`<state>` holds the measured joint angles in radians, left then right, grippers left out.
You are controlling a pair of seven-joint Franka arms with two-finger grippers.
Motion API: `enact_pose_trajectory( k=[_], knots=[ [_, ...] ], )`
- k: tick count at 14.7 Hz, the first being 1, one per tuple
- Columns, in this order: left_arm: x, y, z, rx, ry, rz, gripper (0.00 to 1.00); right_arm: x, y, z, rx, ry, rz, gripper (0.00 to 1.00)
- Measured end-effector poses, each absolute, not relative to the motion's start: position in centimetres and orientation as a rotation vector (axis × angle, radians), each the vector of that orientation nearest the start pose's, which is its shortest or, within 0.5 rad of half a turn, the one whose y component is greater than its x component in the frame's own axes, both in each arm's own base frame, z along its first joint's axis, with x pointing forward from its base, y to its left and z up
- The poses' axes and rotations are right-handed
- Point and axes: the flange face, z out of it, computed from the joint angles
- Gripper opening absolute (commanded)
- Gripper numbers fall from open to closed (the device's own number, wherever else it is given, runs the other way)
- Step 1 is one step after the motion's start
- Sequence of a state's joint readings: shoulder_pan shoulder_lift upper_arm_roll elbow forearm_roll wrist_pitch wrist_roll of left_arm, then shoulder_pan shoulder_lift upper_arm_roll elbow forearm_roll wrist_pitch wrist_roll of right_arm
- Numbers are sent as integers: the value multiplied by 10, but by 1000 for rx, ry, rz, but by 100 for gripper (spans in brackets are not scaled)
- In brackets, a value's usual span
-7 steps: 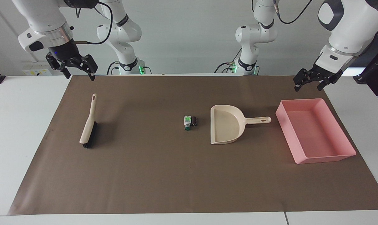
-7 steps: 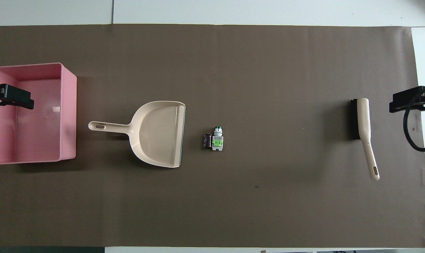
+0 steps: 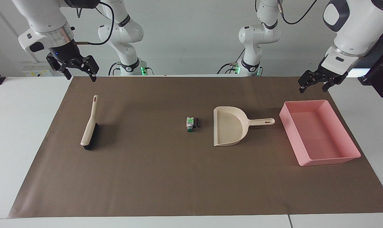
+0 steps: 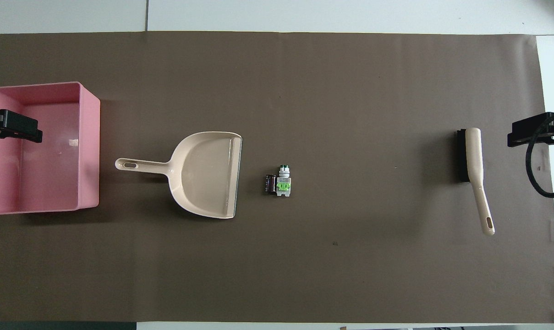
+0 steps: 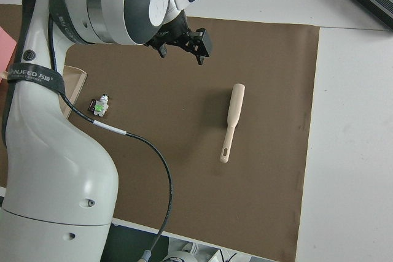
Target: Clean e-waste and dump in bin
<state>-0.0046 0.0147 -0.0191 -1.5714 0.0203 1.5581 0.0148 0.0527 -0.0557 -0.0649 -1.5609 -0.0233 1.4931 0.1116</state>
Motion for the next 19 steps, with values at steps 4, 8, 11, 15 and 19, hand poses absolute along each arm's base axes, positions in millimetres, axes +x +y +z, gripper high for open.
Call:
enact_pose_trajectory(
  k=[4,8,11,15,19],
  knots=[
    [557,-7,615,-3118,47,45,100,529,-10,652,-3155,199,21,99],
    [554,-6,612,-3117,45,87,100,530,-11,638,-3155,199,22,99],
    [554,-11,611,-3117,84,88,99,520,-33,591,-3151,181,12,99],
    [554,-24,612,-3088,472,87,99,493,-85,489,-3146,70,38,99],
    [553,-58,605,-2971,986,90,99,485,-95,413,-3146,40,40,99]
  ],
)
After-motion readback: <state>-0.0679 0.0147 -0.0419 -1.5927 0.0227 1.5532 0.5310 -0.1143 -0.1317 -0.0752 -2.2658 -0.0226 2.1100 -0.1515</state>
